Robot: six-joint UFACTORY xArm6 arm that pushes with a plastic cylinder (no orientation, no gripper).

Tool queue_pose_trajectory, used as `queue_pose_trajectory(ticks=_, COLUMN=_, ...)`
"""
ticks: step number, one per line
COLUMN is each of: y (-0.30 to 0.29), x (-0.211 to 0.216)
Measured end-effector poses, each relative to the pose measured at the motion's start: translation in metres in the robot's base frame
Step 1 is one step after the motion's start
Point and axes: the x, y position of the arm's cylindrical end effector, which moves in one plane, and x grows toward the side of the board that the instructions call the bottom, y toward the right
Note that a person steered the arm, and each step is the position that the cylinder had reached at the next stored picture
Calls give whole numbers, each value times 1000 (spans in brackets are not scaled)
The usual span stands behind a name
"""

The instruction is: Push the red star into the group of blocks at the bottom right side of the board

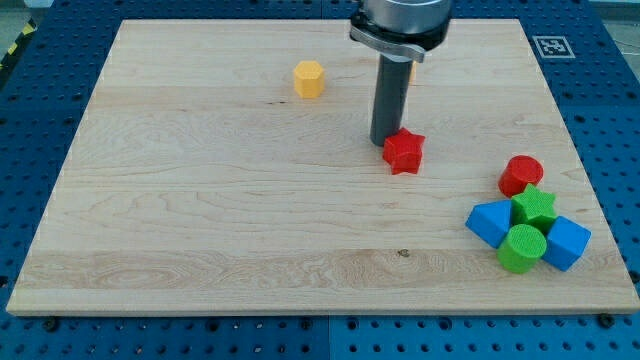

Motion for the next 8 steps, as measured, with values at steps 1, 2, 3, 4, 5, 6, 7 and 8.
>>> queue_pose_trajectory(ticks=1, y=12, x=0)
queue_pose_trajectory(ticks=2, y=0, x=0)
queue_pose_trajectory(ticks=3, y=-26, x=1)
queue_pose_trajectory(ticks=4, y=13, x=16)
queue_pose_trajectory(ticks=5, y=26, x=21)
queue_pose_trajectory(ticks=6, y=26, x=30)
queue_pose_trajectory(ticks=7, y=27, x=32)
queue_pose_trajectory(ticks=8, y=44, x=40)
